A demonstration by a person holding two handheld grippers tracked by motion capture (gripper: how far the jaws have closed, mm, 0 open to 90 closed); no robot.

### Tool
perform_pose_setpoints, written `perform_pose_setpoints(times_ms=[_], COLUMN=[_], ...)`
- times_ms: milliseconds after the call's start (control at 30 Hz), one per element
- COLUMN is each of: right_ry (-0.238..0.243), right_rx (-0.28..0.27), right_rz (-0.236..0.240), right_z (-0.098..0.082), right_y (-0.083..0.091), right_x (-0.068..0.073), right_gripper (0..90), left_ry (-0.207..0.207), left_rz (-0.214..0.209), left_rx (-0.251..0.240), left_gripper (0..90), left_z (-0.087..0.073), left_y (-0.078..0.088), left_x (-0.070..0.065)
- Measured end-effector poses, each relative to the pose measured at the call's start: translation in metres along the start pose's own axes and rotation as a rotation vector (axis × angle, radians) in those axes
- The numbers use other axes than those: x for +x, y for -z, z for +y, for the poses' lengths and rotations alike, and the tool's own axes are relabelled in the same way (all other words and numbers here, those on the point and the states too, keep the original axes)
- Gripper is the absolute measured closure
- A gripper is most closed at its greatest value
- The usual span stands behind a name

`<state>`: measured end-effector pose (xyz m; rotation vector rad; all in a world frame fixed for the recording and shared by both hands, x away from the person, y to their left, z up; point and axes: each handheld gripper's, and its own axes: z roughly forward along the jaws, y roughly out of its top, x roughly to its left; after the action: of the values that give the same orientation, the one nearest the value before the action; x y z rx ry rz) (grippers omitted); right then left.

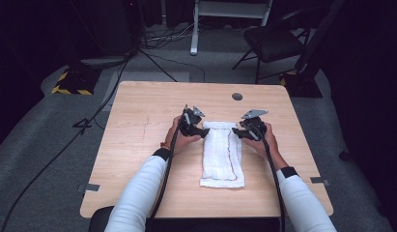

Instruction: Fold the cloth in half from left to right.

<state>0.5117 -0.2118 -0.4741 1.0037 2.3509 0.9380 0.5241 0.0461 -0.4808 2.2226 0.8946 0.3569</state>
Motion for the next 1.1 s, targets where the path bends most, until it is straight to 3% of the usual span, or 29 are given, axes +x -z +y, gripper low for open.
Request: perform_pose_setpoints(times_ms=[133,267,400,600,633,667,733,767,933,1100], right_ry=[-0.065,-0.076,-0.091,-0.13,-0.145,-0.143,-0.14,-0.137,-0.121,-0.081], right_rx=[0.011,0.037,0.044,0.046,0.042,0.043,0.042,0.046,0.05,0.055], right_rz=[0.01,0.011,0.018,0.058,0.079,0.084,0.093,0.101,0.129,0.115], right_z=[0.0,-0.002,-0.002,-0.004,-0.005,-0.005,-0.004,-0.004,-0.002,0.001], right_y=[-0.011,-0.018,-0.022,-0.024,-0.024,-0.024,-0.024,-0.023,-0.023,-0.022], right_x=[-0.007,-0.009,-0.012,-0.016,-0.017,-0.017,-0.016,-0.015,-0.012,-0.008], right_gripper=[49.2,45.9,44.1,47.7,51.4,54.7,58.9,63.6,76.2,83.1], left_ry=[0.015,0.047,0.085,0.062,0.031,0.031,0.018,0.009,0.021,0.011], left_rz=[0.015,-0.009,-0.03,-0.014,-0.051,-0.051,-0.068,-0.077,-0.137,-0.142], left_rx=[0.013,0.025,0.002,-0.015,-0.025,-0.025,-0.031,-0.032,-0.024,-0.006], left_gripper=[30.4,28.5,25.2,23.7,33.3,38.6,46.7,46.7,70.5,78.5], left_z=[0.005,0.001,-0.002,-0.004,-0.006,-0.006,-0.006,-0.006,-0.005,-0.001], left_y=[-0.01,-0.02,-0.023,-0.025,-0.023,-0.023,-0.022,-0.021,-0.021,-0.021], left_x=[0.004,0.007,0.011,0.008,0.007,0.007,0.006,0.006,0.006,0.006])
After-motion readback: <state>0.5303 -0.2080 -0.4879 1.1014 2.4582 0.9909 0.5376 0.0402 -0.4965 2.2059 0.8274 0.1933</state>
